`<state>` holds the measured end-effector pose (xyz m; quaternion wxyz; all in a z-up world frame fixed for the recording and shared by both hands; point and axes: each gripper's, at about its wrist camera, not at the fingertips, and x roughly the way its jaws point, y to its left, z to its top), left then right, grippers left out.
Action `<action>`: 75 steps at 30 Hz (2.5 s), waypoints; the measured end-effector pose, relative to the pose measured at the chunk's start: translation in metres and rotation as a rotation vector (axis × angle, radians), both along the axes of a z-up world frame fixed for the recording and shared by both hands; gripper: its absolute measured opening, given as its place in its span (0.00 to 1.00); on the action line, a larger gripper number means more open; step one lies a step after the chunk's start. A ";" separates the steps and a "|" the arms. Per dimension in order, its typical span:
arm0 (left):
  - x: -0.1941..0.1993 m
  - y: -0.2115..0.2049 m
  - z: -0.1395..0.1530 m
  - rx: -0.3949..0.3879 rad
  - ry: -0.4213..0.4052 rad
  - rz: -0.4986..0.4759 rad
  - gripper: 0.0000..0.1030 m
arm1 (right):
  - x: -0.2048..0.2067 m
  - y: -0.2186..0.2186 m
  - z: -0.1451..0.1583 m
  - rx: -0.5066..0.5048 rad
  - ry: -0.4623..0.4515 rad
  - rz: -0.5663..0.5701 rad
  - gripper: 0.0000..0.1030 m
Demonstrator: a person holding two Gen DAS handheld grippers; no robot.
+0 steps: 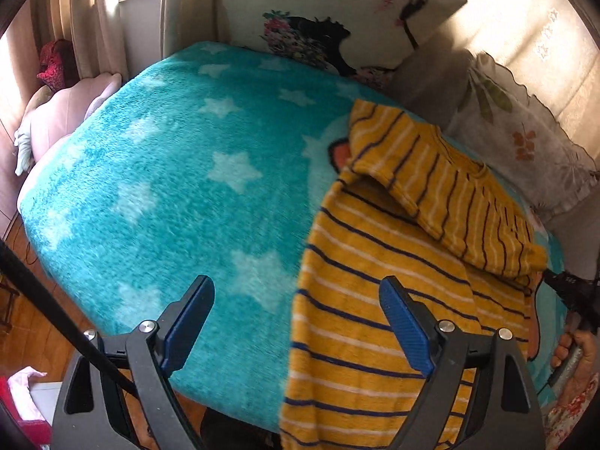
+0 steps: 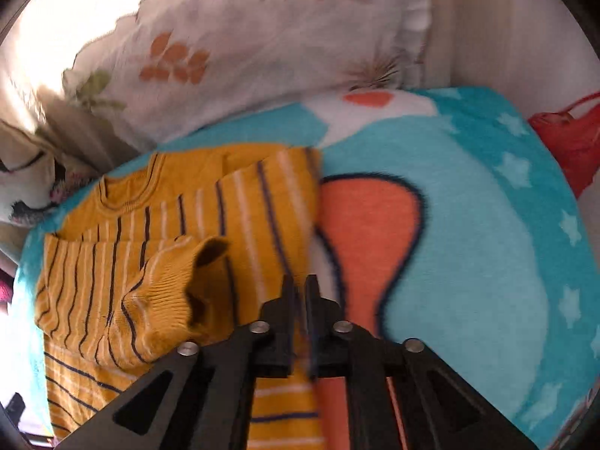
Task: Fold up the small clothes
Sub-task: 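Lay the sleeve on the sweater and open the right gripper, then move the left tool to the sweater hem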
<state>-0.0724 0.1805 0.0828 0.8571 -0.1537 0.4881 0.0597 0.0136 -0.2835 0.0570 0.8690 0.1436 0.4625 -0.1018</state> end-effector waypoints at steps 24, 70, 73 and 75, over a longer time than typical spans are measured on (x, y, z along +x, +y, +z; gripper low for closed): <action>0.133 -0.075 0.013 0.074 -0.093 -0.271 0.86 | 0.020 0.032 0.004 0.254 0.014 0.186 0.08; 0.017 -0.044 -0.066 0.126 0.071 -0.247 0.82 | -0.051 0.146 -0.039 -0.060 0.101 0.364 0.54; -0.013 -0.046 -0.067 0.137 0.067 -0.215 0.82 | -0.082 0.145 -0.041 -0.134 0.111 0.419 0.56; -0.028 -0.046 -0.068 0.132 0.068 -0.198 0.82 | -0.101 0.142 -0.041 -0.155 0.116 0.447 0.60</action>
